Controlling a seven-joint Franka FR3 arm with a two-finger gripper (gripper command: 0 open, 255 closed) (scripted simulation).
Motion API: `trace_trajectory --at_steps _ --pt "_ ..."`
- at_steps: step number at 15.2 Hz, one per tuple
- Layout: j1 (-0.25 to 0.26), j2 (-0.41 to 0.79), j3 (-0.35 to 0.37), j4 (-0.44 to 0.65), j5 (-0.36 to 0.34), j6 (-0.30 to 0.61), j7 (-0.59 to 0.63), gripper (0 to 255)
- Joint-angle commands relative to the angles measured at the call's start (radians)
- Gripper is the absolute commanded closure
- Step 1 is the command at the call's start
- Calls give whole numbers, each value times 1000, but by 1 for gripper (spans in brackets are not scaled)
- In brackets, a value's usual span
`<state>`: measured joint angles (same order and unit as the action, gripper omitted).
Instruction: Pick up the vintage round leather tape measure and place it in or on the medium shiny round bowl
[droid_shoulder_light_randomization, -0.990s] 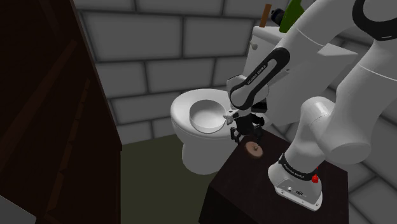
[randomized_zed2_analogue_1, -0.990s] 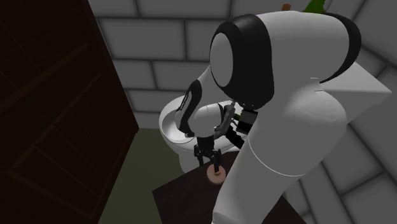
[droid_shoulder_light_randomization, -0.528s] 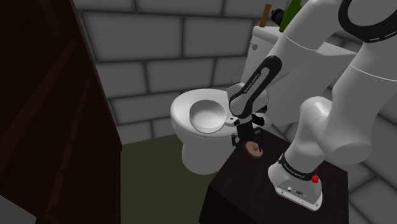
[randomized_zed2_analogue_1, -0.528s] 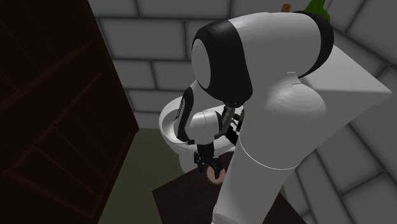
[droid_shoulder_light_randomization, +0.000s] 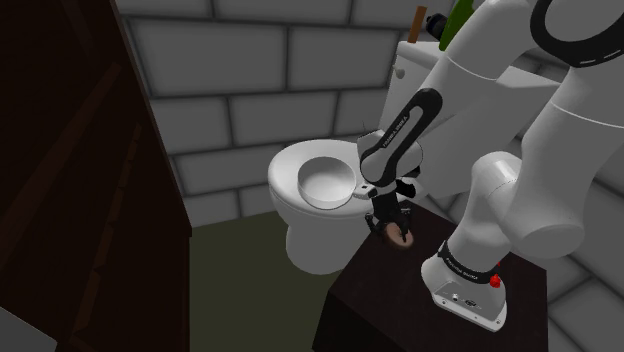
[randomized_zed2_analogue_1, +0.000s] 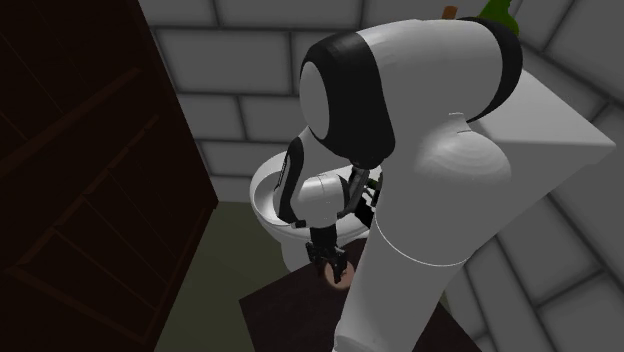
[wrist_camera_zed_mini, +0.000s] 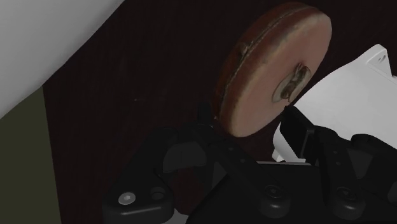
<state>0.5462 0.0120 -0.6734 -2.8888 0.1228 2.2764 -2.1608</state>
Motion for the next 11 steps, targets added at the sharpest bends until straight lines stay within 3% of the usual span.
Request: trace_trajectory --at_steps 1,8,11 --pt "0 0 0 0 0 0 0 255" --pt "0 0 0 0 0 1 0 255" --pt "-15 -84 -12 -7 -79 -54 63 255"
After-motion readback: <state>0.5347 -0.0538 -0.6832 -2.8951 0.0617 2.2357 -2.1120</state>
